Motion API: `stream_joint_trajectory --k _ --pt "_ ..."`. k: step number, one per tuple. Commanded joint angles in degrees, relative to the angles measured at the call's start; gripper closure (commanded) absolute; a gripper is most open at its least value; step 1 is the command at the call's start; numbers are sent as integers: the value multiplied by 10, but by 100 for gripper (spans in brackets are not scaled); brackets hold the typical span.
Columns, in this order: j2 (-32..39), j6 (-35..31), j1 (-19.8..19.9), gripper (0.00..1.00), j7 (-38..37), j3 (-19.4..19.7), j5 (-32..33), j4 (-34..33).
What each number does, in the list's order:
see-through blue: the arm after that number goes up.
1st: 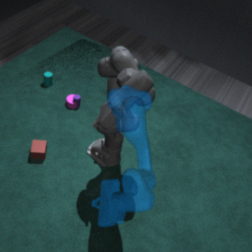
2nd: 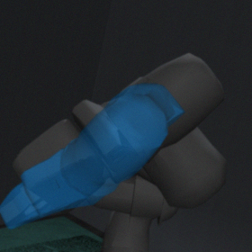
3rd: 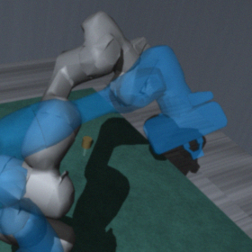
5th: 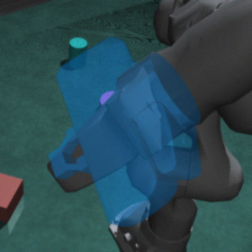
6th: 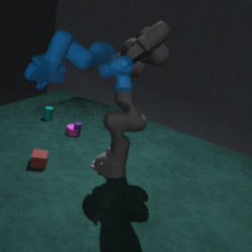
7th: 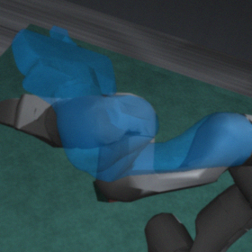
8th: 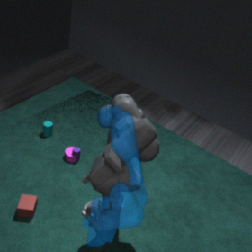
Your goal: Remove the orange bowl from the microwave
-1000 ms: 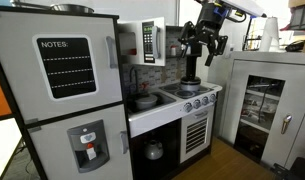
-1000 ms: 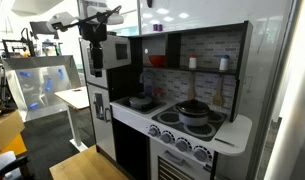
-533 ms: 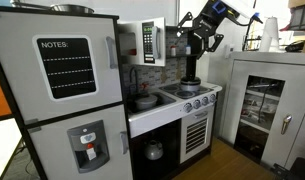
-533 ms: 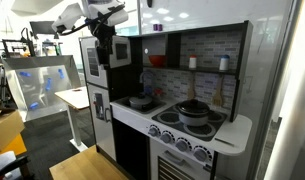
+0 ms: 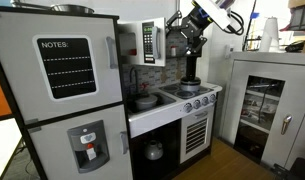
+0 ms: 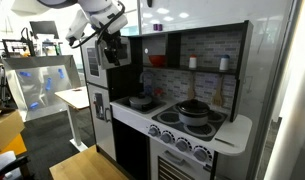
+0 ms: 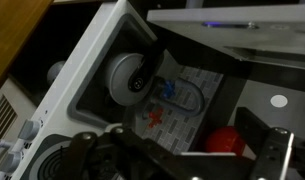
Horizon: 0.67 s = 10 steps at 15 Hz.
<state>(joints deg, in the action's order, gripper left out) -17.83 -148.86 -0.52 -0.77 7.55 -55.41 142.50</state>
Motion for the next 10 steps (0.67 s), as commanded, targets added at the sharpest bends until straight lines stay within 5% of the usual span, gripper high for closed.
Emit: stream_joint_trajectory --k 1,10 --pt "31 -65 -30 0 63 0 -86 -15" --pt "96 -110 -49 0 190 8 -201 -97"
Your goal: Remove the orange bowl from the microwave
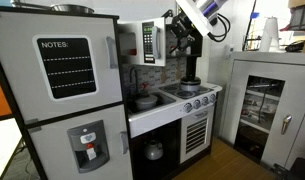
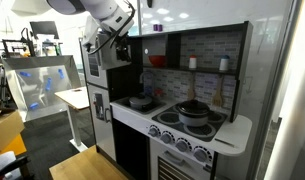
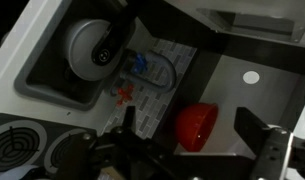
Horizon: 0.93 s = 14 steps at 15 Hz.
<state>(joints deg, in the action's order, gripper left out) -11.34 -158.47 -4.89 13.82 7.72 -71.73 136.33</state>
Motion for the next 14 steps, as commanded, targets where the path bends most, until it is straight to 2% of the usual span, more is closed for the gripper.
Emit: stream_joint_trajectory --k 1,8,9,14 --pt "41 -12 -5 0 58 8 -47 -48" --pt "125 4 2 0 146 12 -126 -139" --pt "105 0 0 0 112 8 -93 -112" --pt "122 0 1 0 125 10 -105 -130"
